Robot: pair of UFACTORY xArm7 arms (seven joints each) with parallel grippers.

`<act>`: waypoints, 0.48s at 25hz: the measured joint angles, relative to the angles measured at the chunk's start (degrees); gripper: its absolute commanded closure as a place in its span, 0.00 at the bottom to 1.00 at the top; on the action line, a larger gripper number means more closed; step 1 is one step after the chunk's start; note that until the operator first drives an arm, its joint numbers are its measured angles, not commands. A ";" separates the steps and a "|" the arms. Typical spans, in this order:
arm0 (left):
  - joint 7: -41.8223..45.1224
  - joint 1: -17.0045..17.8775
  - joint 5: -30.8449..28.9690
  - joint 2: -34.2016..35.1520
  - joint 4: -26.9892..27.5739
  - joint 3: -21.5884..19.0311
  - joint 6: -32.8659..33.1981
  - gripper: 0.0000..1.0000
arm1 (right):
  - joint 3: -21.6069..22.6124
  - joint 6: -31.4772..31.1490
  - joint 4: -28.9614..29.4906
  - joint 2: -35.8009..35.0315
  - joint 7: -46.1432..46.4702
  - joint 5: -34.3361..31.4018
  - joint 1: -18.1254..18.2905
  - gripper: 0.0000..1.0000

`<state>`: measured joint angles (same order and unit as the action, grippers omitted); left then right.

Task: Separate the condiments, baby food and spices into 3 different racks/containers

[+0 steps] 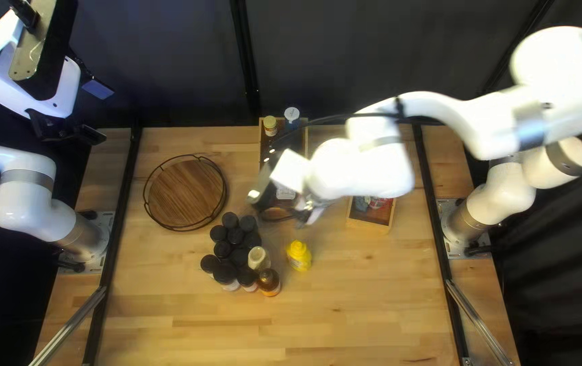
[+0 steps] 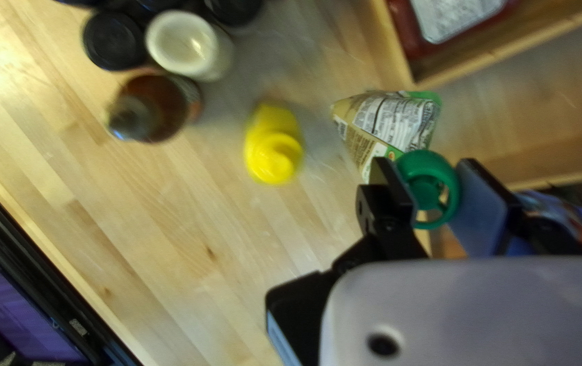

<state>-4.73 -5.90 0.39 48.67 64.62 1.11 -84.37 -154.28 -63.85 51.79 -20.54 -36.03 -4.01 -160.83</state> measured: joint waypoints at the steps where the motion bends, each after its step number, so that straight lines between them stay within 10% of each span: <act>1: 0.00 0.00 0.00 0.00 0.00 0.00 0.00 0.00 | -0.51 -0.56 -1.52 -1.99 0.40 0.84 -0.40 0.99; 12: 0.00 0.00 0.00 0.00 0.00 0.00 0.00 0.00 | -3.49 -0.40 -17.94 -16.99 2.99 3.67 -3.68 0.98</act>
<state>-4.73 -5.90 0.39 48.67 64.62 1.11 -84.37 -157.77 -64.25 33.85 -37.53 -33.04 -0.34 -164.51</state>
